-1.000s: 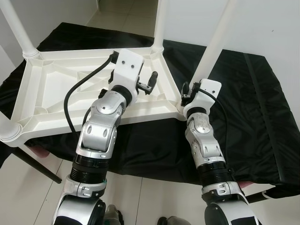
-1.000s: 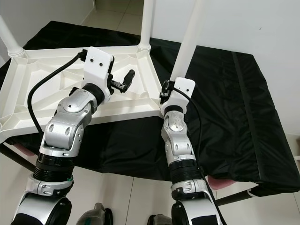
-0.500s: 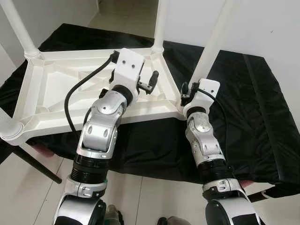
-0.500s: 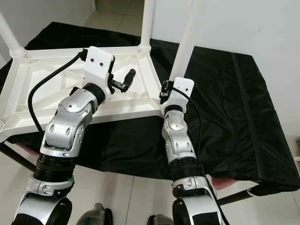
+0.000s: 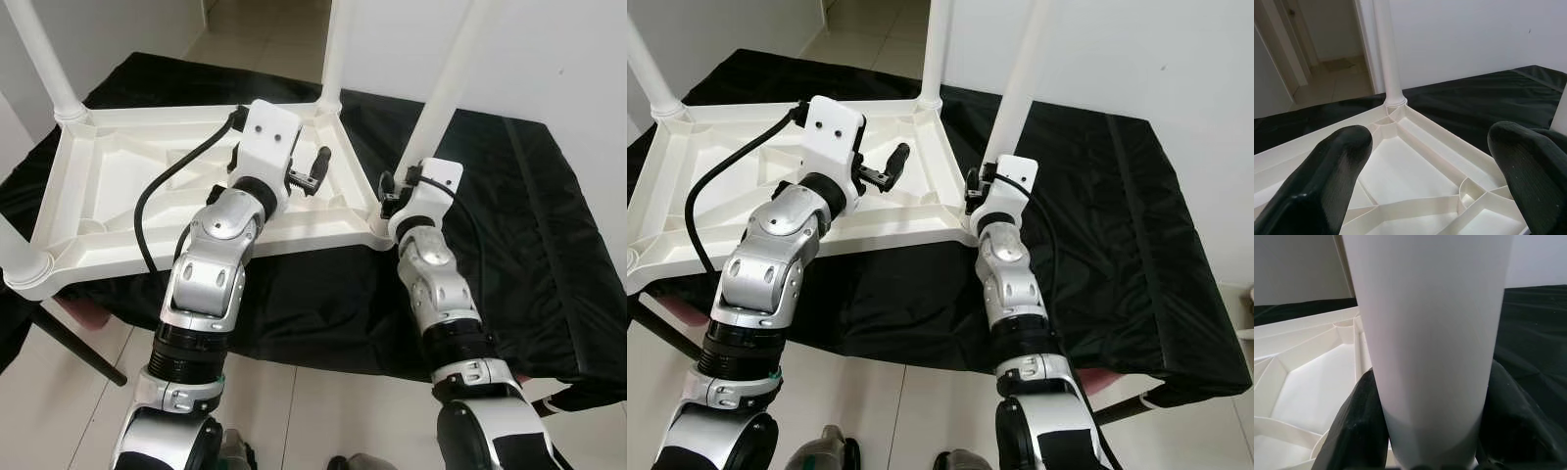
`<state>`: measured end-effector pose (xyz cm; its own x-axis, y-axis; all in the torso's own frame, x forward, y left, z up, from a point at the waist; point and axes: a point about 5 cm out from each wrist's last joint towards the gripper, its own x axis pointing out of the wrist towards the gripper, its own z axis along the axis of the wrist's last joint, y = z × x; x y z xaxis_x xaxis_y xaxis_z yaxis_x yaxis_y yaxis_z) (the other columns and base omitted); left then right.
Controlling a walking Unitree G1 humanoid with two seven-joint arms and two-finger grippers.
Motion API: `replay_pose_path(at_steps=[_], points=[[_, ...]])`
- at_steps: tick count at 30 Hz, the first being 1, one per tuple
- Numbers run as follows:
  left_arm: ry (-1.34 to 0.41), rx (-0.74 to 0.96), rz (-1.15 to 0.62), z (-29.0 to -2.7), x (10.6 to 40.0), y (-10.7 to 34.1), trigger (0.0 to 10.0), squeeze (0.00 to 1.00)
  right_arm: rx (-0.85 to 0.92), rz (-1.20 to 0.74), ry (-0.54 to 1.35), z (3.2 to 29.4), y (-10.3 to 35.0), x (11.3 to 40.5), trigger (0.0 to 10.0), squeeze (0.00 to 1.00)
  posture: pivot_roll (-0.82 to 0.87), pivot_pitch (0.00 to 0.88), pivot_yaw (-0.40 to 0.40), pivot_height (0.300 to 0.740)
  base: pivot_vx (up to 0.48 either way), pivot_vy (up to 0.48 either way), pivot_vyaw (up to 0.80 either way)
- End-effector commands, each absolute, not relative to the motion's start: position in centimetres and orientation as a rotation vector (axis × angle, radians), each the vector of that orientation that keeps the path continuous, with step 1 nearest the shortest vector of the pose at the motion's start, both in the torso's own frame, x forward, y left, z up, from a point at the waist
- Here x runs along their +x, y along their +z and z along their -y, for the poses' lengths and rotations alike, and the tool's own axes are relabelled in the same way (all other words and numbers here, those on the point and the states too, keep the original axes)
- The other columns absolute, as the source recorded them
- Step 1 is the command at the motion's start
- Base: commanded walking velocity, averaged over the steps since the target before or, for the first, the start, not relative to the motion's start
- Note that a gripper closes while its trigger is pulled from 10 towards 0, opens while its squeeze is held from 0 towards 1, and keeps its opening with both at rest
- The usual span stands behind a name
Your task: Building children table
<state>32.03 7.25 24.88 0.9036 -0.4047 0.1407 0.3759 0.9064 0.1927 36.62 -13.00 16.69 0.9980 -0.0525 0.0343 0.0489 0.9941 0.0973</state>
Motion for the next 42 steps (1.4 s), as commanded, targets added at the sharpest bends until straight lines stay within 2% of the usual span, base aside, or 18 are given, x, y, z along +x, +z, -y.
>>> replay_pose_path(at_steps=[1, 15, 16, 32, 33, 42], points=[[-0.338, 0.167, 0.208, -7.2, 32.1, 25.4, 10.0, 0.00, 0.086, -0.166, -0.093, 14.1, 12.2, 35.8, 10.0, 0.00, 0.08, 0.023, -0.050, 0.740, 0.000, 0.000, 0.00], [-0.332, 0.167, 0.206, -7.3, 32.1, 25.3, 10.0, 0.00, 0.076, -0.146, -0.052, 13.7, 12.3, 35.7, 10.0, 0.00, 0.09, 0.027, -0.051, 0.740, 0.000, 0.000, 0.00], [-0.332, 0.166, 0.206, -7.3, 32.1, 25.3, 10.0, 0.00, 0.081, -0.131, -0.040, 13.6, 12.5, 35.7, 10.0, 1.00, 0.08, 0.026, -0.051, 0.740, 0.000, 0.000, 0.00], [-0.337, 0.163, 0.207, -7.1, 32.0, 25.3, 10.0, 0.00, 0.087, -0.072, -0.009, 13.7, 13.3, 35.8, 10.0, 1.00, 0.08, 0.027, -0.053, 0.740, 0.000, 0.000, 0.00], [-0.337, 0.163, 0.207, -7.1, 32.0, 25.3, 10.0, 0.00, 0.084, -0.064, -0.003, 13.8, 13.4, 35.8, 10.0, 0.00, 0.08, 0.027, -0.053, 0.740, 0.000, 0.000, 0.00], [-0.344, 0.165, 0.206, -7.0, 32.0, 25.3, 10.0, 0.00, 0.070, -0.013, 0.035, 14.7, 14.3, 36.1, 10.0, 0.00, 0.08, 0.031, -0.050, 0.740, 0.000, 0.000, 0.00]])
